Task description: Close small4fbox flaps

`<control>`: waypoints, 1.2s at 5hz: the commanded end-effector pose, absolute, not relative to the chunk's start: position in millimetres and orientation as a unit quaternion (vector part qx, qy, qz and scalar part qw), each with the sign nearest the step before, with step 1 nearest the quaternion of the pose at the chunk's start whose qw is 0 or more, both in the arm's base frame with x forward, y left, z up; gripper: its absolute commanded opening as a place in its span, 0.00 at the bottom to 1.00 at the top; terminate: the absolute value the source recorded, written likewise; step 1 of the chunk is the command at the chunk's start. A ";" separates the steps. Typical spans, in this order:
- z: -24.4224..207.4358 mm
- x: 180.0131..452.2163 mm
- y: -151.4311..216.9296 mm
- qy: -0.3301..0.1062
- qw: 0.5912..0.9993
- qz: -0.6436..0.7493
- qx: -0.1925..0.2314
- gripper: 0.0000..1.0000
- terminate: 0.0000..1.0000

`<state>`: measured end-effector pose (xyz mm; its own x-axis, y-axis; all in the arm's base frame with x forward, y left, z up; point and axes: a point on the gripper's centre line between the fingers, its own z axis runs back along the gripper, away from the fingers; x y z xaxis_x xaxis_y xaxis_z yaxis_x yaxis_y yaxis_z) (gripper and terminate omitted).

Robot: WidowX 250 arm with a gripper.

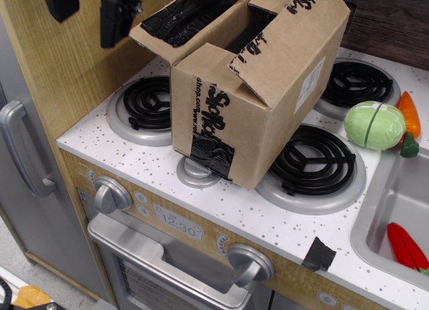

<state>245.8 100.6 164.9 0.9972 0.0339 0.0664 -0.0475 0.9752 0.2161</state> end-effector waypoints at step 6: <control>149.4 270.6 131.6 -0.177 0.972 -0.022 0.151 1.00 0.00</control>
<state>268.7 129.8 137.3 0.9433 -0.1027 0.3158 0.0071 0.9571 0.2898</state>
